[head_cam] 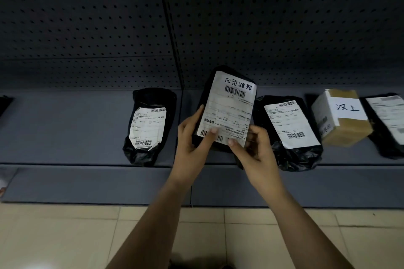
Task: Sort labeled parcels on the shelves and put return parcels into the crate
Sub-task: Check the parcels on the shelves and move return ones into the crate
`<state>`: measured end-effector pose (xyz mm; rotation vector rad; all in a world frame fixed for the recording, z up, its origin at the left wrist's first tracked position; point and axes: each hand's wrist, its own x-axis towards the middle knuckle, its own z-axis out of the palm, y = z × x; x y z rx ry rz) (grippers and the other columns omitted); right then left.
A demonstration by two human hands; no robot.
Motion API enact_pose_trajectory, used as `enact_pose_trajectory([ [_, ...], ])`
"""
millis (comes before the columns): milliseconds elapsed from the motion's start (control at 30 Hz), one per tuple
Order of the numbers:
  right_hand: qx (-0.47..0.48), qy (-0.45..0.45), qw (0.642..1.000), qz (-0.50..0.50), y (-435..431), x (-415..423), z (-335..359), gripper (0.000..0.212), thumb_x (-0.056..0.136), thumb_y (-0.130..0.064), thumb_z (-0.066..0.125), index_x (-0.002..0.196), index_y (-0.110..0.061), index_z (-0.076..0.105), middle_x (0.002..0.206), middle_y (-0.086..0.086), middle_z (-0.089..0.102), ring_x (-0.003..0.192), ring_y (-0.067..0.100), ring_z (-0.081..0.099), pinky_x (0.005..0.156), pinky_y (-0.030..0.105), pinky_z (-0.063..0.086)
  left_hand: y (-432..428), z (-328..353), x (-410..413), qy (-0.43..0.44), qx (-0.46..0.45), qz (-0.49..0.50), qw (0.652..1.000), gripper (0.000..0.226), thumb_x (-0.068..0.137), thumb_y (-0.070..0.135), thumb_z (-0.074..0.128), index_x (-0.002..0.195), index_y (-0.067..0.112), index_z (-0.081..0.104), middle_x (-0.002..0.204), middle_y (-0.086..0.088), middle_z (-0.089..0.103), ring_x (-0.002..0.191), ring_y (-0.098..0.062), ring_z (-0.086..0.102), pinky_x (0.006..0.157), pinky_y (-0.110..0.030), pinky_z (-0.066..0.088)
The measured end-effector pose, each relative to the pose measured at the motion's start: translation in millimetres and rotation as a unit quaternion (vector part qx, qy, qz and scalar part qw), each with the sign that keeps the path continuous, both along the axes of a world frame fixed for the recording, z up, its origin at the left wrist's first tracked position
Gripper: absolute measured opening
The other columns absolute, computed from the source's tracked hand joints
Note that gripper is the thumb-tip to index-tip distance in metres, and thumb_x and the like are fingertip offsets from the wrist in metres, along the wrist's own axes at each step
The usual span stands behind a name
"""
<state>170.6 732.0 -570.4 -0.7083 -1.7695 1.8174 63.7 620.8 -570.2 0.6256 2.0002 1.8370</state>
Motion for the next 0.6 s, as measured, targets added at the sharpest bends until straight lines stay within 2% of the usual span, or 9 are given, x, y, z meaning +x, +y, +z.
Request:
enact_pose_trajectory([
  [100, -0.022, -0.002, 1.000, 0.010, -3, 0, 2, 0.047, 0.080, -0.023, 0.070, 0.123, -0.014, 0.053, 0.108, -0.010, 0.070, 0.103, 0.003, 0.065, 0.083, 0.014, 0.050, -3, 5, -6, 0.002, 0.012, 0.018, 1.000, 0.058, 0.081, 0.044, 0.074, 0.134, 0.041, 0.052, 0.133, 0.005, 0.049, 0.127, -0.003, 0.047, 0.106, -0.034, 0.044],
  [167, 0.001, -0.031, 1.000, -0.003, -3, 3, 2, 0.042, 0.081, -0.027, 0.072, 0.119, -0.018, 0.056, 0.106, -0.008, 0.070, 0.103, 0.006, 0.065, 0.084, 0.021, 0.052, -6, 10, -11, 0.025, 0.004, 0.023, 0.999, 0.051, 0.082, 0.033, 0.076, 0.129, 0.035, 0.057, 0.129, -0.001, 0.053, 0.120, -0.002, 0.051, 0.099, -0.026, 0.048],
  [233, 0.067, -0.068, 0.994, -0.054, 1, 8, 3, 0.036, 0.081, -0.031, 0.073, 0.113, -0.020, 0.060, 0.105, -0.006, 0.067, 0.104, 0.009, 0.063, 0.090, 0.027, 0.052, -11, 21, -16, 0.062, -0.027, 0.019, 0.998, 0.045, 0.082, 0.024, 0.077, 0.121, 0.036, 0.060, 0.123, -0.001, 0.053, 0.113, 0.000, 0.053, 0.091, -0.017, 0.049],
  [267, 0.101, -0.077, 0.989, -0.078, 4, 11, 8, 0.033, 0.082, -0.031, 0.074, 0.110, -0.020, 0.061, 0.105, -0.006, 0.066, 0.104, 0.009, 0.062, 0.092, 0.027, 0.051, -15, 29, -18, 0.084, -0.047, 0.010, 0.995, 0.044, 0.081, 0.026, 0.078, 0.117, 0.040, 0.060, 0.120, 0.000, 0.053, 0.111, -0.001, 0.053, 0.091, -0.018, 0.049],
  [333, 0.180, -0.080, 0.977, -0.081, 8, 16, 24, 0.029, 0.082, -0.027, 0.076, 0.107, -0.020, 0.063, 0.106, -0.006, 0.062, 0.103, 0.007, 0.058, 0.092, 0.018, 0.047, -23, 43, -24, 0.132, -0.097, -0.021, 0.986, 0.042, 0.075, 0.035, 0.077, 0.112, 0.045, 0.059, 0.117, 0.005, 0.054, 0.112, -0.001, 0.052, 0.094, -0.019, 0.045],
  [433, 0.301, -0.079, 0.950, 0.016, 13, 19, 56, 0.042, 0.079, -0.022, 0.079, 0.117, -0.020, 0.061, 0.117, -0.006, 0.054, 0.110, 0.009, 0.050, 0.094, 0.007, 0.035, -39, 70, -27, 0.176, -0.168, -0.091, 0.966, 0.047, 0.068, 0.049, 0.072, 0.112, 0.046, 0.060, 0.118, 0.009, 0.054, 0.117, -0.006, 0.049, 0.100, -0.023, 0.041],
  [500, 0.331, -0.095, 0.933, 0.109, 15, 20, 77, 0.058, 0.077, -0.023, 0.081, 0.129, -0.023, 0.056, 0.129, -0.010, 0.047, 0.122, 0.010, 0.042, 0.102, 0.011, 0.029, -49, 93, -26, 0.193, -0.186, -0.139, 0.953, 0.048, 0.066, 0.052, 0.069, 0.113, 0.044, 0.061, 0.118, 0.008, 0.056, 0.119, -0.009, 0.049, 0.103, -0.028, 0.040],
  [600, 0.355, -0.139, 0.901, 0.207, 17, 22, 109, 0.077, 0.075, -0.035, 0.081, 0.142, -0.029, 0.044, 0.142, -0.012, 0.037, 0.131, 0.002, 0.027, 0.110, 0.023, 0.024, -62, 125, -21, 0.214, -0.204, -0.189, 0.936, 0.049, 0.066, 0.050, 0.070, 0.114, 0.043, 0.061, 0.119, 0.011, 0.056, 0.118, -0.003, 0.048, 0.103, -0.022, 0.036],
])
